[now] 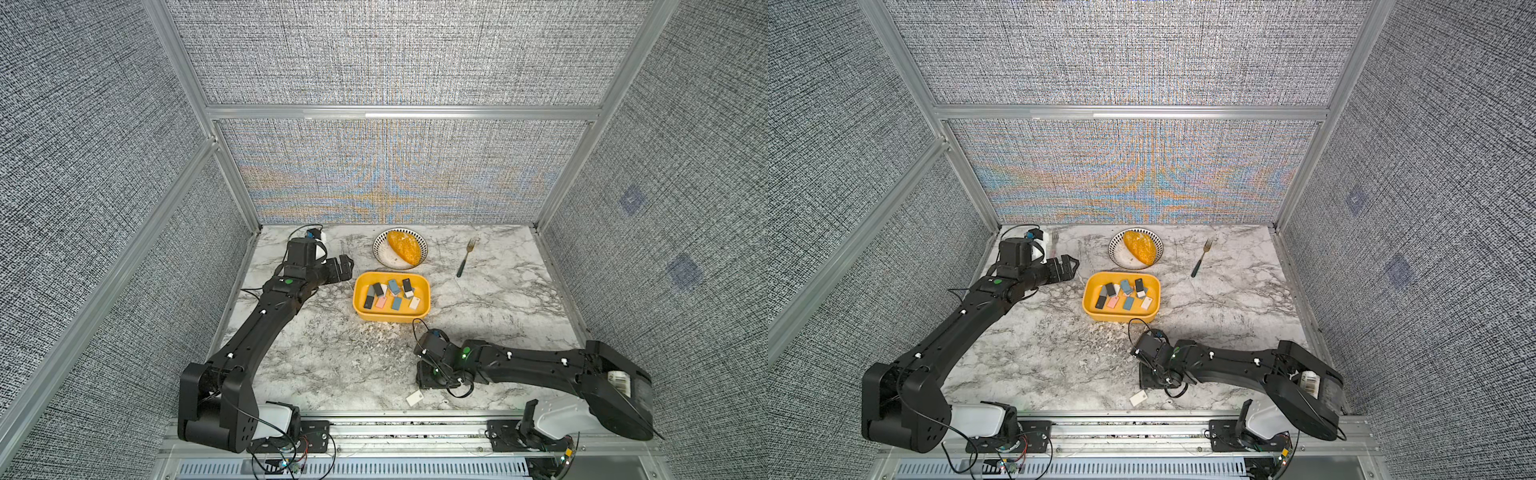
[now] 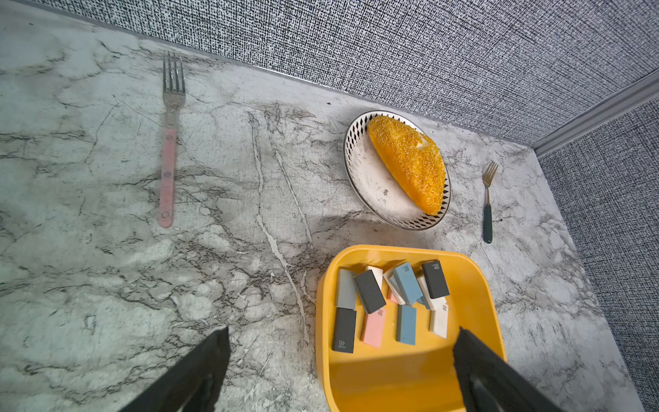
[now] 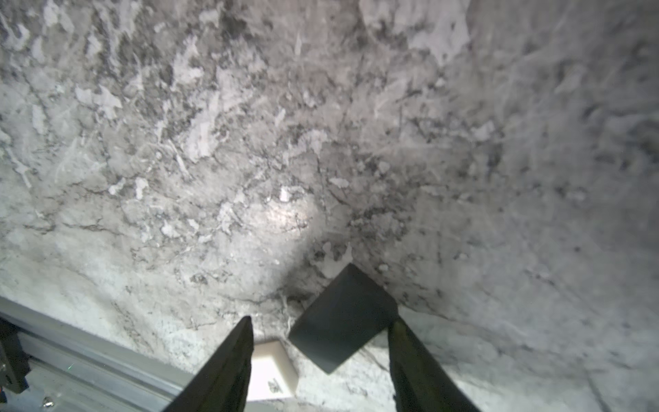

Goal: Put the eraser in the storage box
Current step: Pick up the eraser from the center of the board.

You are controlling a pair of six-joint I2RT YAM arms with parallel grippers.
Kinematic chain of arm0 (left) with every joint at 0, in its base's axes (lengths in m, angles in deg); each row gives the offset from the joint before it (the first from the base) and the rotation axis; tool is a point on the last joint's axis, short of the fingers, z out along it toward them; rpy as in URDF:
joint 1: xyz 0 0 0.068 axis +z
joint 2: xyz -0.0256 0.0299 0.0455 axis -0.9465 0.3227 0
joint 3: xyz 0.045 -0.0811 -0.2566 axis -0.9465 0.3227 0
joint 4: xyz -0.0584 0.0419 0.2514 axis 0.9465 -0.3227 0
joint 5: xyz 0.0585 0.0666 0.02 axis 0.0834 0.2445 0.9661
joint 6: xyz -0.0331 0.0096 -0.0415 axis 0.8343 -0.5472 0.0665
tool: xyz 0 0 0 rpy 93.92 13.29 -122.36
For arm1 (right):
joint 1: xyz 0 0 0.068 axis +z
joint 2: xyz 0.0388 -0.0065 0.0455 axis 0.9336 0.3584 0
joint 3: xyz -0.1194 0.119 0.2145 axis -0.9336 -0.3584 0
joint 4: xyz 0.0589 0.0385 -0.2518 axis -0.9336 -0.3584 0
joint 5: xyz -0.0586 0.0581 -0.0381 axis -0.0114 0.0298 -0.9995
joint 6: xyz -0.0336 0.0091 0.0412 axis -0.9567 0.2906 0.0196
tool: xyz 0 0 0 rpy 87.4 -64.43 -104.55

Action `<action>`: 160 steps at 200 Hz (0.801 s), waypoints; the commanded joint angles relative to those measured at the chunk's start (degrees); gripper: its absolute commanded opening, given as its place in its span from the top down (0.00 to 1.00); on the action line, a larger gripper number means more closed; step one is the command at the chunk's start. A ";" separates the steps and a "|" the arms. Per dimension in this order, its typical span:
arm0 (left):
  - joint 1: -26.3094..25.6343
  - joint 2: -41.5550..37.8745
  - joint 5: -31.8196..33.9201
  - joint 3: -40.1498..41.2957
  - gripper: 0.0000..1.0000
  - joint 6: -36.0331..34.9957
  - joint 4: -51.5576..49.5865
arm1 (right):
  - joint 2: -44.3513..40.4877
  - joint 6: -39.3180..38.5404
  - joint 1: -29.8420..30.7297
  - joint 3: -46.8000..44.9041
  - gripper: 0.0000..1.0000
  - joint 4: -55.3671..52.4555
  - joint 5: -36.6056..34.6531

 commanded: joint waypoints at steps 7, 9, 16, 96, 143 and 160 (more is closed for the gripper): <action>0.03 0.08 0.36 0.16 0.00 -0.49 1.08 | 2.51 -3.15 -0.02 2.30 0.39 -1.14 -1.93; 0.03 0.07 0.36 0.16 0.00 -0.51 1.06 | 2.63 -3.21 0.02 2.40 0.39 -1.20 -1.93; 0.03 0.03 0.44 0.16 0.00 -0.49 0.98 | 2.94 -3.34 0.31 2.66 0.39 -1.54 -2.09; 0.03 0.16 0.45 0.59 0.00 -0.55 1.32 | 8.16 -3.25 4.32 6.47 0.42 -8.86 -7.45; 0.03 0.14 0.45 0.55 0.00 -0.53 1.33 | 10.86 -3.17 5.64 7.77 0.65 -11.57 -10.30; 0.03 0.25 0.45 0.59 0.00 -0.51 1.32 | 11.68 -3.24 6.07 8.26 0.70 -12.22 -11.08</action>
